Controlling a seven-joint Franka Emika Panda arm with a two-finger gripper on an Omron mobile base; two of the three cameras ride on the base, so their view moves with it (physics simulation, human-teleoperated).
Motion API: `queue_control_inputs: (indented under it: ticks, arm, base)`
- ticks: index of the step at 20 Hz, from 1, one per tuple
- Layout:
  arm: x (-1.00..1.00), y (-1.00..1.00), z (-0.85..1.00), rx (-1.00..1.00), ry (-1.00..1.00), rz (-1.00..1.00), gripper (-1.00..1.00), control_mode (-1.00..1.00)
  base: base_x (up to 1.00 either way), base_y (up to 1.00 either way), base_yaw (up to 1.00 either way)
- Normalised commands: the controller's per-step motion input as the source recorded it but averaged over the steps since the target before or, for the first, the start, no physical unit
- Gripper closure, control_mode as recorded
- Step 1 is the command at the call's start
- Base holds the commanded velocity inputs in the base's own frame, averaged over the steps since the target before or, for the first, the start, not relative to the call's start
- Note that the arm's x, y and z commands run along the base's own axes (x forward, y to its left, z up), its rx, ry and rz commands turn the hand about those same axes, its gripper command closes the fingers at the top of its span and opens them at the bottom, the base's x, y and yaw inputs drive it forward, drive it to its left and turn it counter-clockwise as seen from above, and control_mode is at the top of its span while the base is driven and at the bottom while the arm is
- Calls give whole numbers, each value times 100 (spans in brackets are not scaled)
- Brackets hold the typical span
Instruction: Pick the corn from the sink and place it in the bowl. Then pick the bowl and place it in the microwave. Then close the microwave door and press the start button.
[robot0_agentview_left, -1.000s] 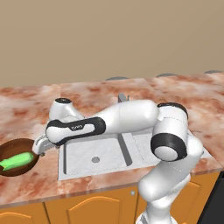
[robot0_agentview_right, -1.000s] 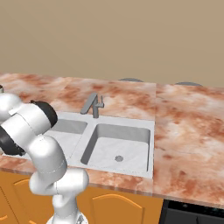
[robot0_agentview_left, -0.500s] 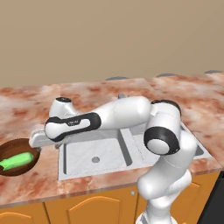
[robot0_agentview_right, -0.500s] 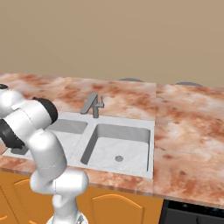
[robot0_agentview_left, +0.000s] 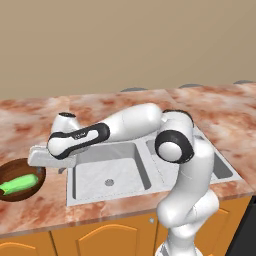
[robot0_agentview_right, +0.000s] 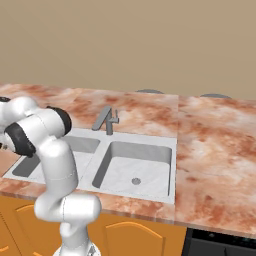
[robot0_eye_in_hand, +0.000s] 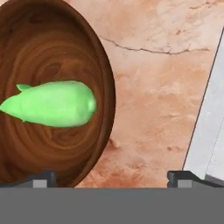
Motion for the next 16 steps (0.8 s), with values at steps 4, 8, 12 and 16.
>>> queue_control_inputs:
  ticks: [4, 8, 12, 16]
  arm:
    - [21, 22, -24, -4, 10, -16, -100, -100]
    - [17, 30, -23, -8, 5, -15, -100, -100]
    - [33, 37, -28, -7, 6, -12, -100, -100]
    - [21, 26, -16, -5, 1, -8, -100, -100]
  base:
    - [0, 0, 0]
    - [0, 0, 0]
    - [0, 0, 0]
    - [0, 0, 0]
